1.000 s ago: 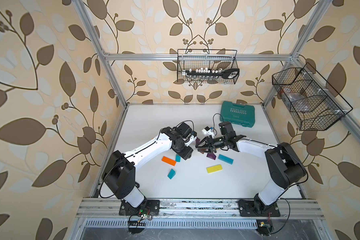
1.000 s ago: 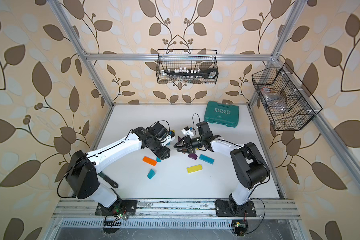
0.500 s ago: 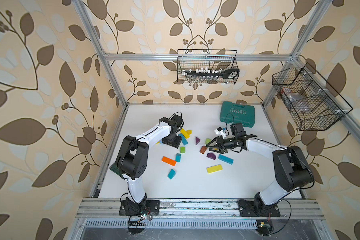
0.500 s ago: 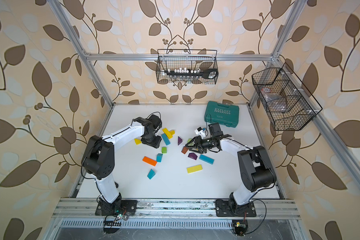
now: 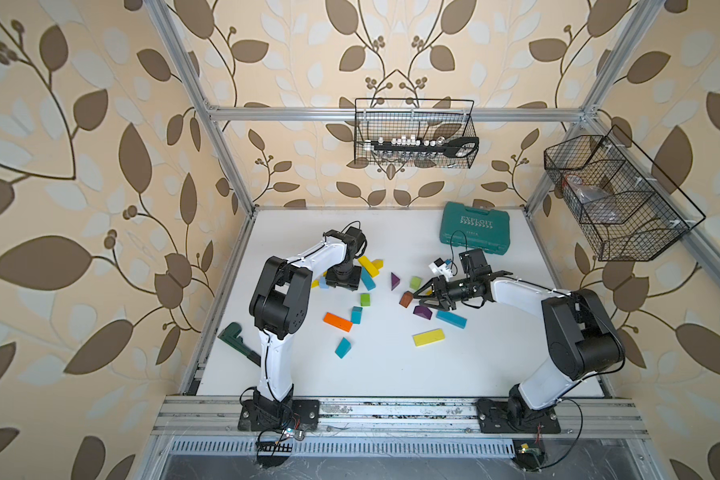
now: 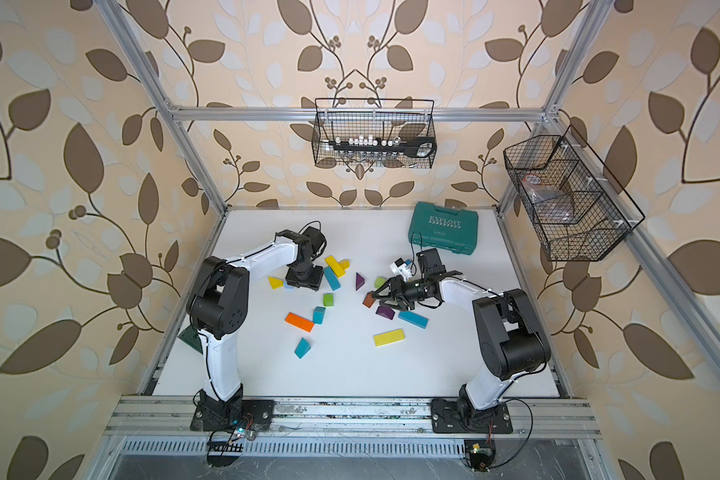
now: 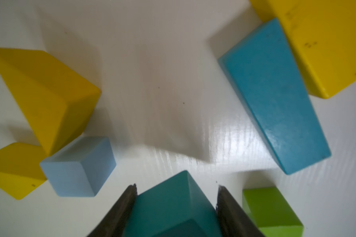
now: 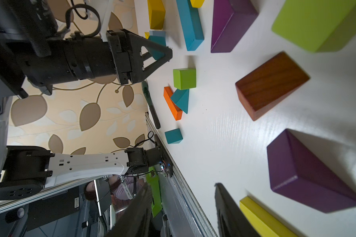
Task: Assemble a small pinwheel with building blocks
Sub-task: Assemble the building block at the center of the board.
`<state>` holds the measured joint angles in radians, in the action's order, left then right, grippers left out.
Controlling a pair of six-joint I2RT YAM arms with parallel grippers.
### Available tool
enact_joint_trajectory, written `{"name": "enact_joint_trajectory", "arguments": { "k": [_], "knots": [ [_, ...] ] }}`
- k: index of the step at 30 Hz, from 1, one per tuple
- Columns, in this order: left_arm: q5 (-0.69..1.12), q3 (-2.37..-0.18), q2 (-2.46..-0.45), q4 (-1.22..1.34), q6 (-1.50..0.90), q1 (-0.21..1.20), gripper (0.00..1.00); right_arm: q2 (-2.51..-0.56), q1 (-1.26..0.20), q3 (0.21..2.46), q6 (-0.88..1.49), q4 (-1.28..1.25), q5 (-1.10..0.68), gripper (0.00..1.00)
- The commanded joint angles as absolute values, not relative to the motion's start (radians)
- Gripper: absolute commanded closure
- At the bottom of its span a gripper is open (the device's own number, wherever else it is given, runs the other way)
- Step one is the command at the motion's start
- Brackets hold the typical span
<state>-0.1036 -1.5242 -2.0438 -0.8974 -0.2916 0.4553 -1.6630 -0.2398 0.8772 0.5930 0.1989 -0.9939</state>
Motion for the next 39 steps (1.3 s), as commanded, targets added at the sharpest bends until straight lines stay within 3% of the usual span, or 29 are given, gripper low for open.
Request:
{"name": "enact_joint_trajectory", "arguments": {
  "k": [1,6,18,33,39],
  "knots": [
    [-0.113,-1.543,-2.054,-0.919,-0.355,0.453,0.59,-1.676,-0.235,0.869,0.566,0.213,-0.994,0.50],
    [-0.134,-1.546,-2.069,-0.922,-0.374,0.452,0.44,-1.680,-0.233,0.870,0.560,0.216,-0.993,0.49],
    [-0.135,-1.568,-2.087,-0.945,-0.379,0.450,0.29,-1.660,-0.231,0.861,0.552,0.229,-0.991,0.49],
    [-0.143,-1.529,-1.939,-1.025,-0.485,0.459,0.29,-1.651,-0.230,0.852,0.548,0.230,-0.987,0.49],
    [-0.098,-1.435,-1.847,-0.962,-0.613,0.483,0.21,-1.657,-0.230,0.841,0.552,0.217,-0.986,0.48]
  ]
}}
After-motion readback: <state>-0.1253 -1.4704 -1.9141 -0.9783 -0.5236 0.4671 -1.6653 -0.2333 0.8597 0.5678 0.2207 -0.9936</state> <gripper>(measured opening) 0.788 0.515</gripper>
